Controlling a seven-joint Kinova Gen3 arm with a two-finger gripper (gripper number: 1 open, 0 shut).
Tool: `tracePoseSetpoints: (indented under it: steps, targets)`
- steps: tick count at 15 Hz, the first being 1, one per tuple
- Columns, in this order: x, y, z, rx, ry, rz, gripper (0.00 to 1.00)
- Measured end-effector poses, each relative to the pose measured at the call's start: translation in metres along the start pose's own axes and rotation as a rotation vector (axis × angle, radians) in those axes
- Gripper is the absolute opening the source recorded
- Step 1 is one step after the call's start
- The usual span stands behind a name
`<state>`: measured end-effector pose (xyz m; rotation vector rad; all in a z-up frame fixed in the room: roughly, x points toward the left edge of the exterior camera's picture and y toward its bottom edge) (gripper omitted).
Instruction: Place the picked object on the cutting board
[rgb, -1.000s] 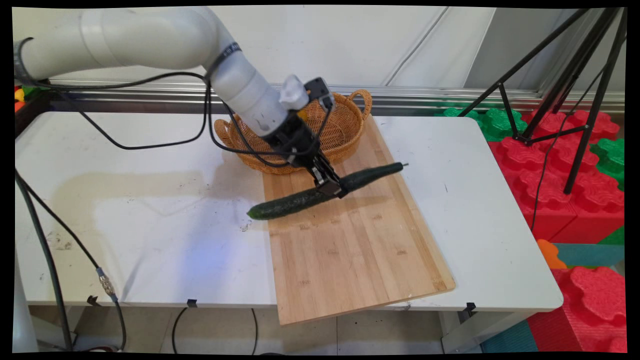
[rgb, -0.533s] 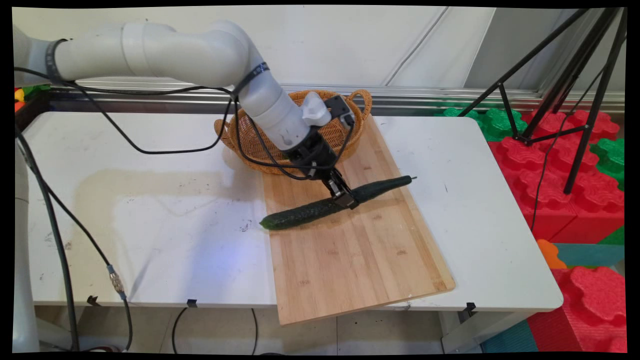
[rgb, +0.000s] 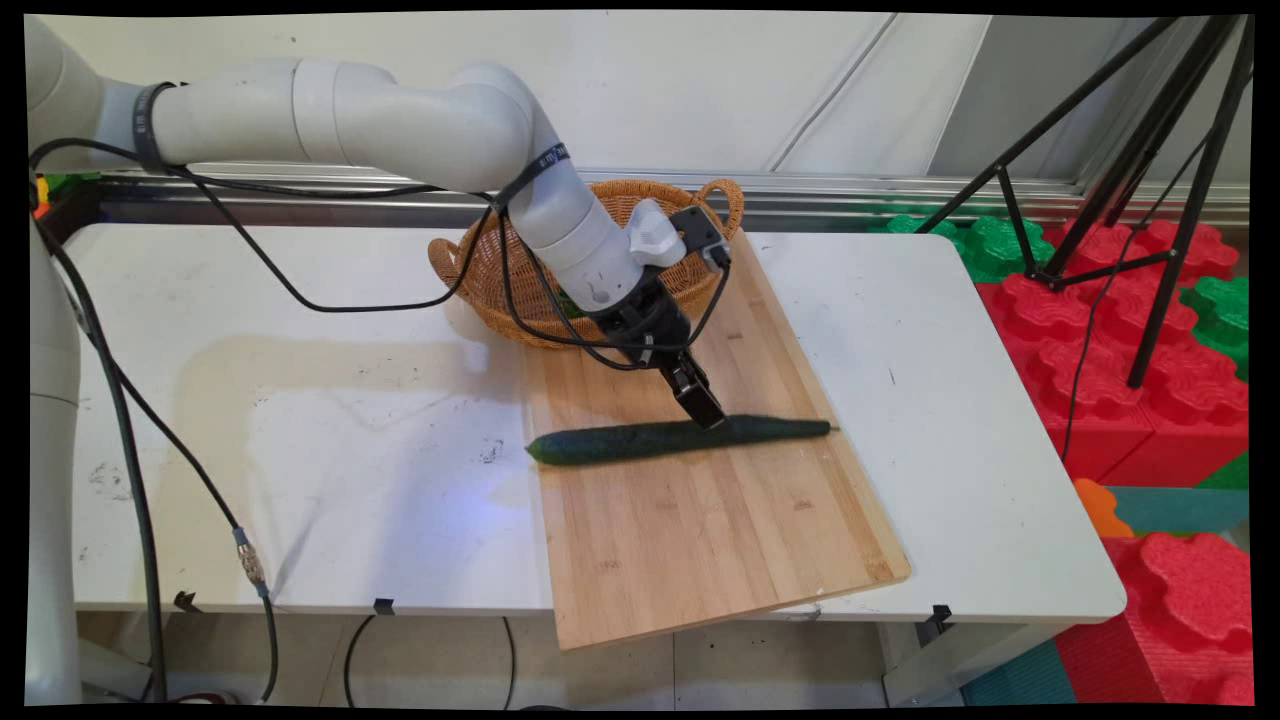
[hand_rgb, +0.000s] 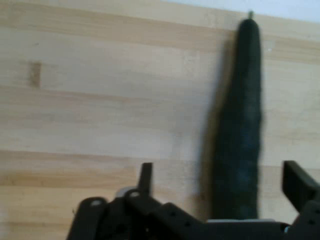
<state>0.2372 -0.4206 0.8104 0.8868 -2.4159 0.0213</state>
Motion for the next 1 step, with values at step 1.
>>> tracePoseSetpoints:
  steps: [1]
  targets:
    - [0.0012,-0.0008,0.0015,0.005,0.000,0.002,1.00]
